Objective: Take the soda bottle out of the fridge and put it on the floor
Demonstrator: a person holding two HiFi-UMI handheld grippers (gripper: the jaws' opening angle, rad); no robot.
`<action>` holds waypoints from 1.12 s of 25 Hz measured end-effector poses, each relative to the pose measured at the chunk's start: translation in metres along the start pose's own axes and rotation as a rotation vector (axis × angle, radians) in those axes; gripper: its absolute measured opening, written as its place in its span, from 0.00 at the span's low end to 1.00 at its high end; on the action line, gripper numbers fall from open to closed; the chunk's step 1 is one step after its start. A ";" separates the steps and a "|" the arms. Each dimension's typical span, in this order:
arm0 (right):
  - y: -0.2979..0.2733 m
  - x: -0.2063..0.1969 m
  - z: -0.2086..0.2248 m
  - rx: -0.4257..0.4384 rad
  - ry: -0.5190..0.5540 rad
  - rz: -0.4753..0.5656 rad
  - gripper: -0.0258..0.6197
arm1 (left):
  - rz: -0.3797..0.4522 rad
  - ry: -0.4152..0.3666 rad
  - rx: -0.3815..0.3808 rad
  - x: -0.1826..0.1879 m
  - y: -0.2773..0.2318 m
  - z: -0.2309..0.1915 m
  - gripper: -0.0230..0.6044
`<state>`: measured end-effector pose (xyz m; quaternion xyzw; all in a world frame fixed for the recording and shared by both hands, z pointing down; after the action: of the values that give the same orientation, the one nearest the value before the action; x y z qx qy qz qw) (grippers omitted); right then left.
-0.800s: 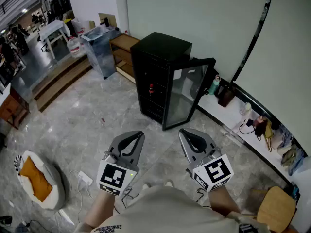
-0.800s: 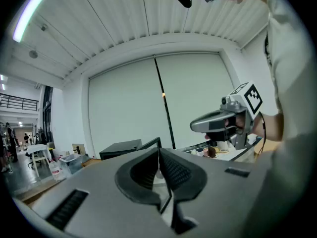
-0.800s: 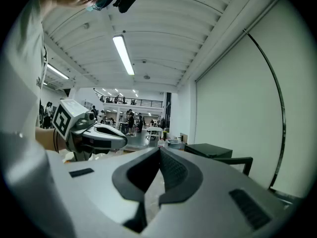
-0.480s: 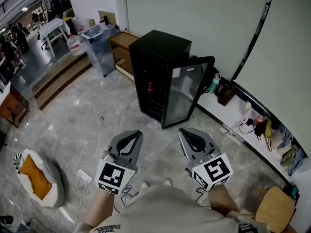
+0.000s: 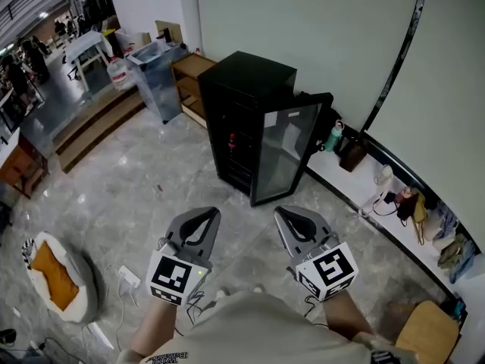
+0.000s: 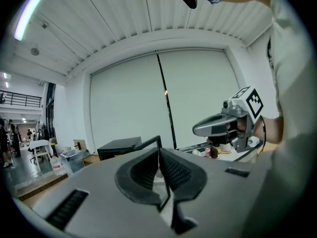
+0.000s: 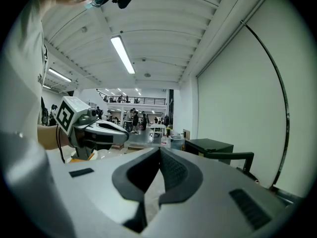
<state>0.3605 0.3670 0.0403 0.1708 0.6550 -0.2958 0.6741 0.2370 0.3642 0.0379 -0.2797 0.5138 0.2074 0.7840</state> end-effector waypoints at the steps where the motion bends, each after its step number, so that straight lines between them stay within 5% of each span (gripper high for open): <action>1: 0.001 -0.002 0.003 0.005 0.002 -0.002 0.03 | -0.005 -0.003 0.002 0.000 -0.003 0.001 0.05; 16: 0.005 -0.022 0.033 0.072 0.001 -0.030 0.03 | -0.052 -0.037 0.039 0.000 -0.033 0.018 0.05; 28: -0.036 -0.022 0.049 0.066 0.021 -0.042 0.03 | -0.032 -0.030 0.029 -0.010 -0.057 -0.009 0.05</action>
<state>0.3773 0.3126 0.0713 0.1824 0.6553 -0.3296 0.6547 0.2618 0.3147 0.0567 -0.2733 0.5006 0.1913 0.7988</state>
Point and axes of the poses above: the fingertips, and each gripper's own axes: y backward along the fingers, z to its right, x out of its top, the point moved 1 cm from there along y, backward along the fingers, and after that the axes turned 9 degrees about -y, right-handed, at the moved point
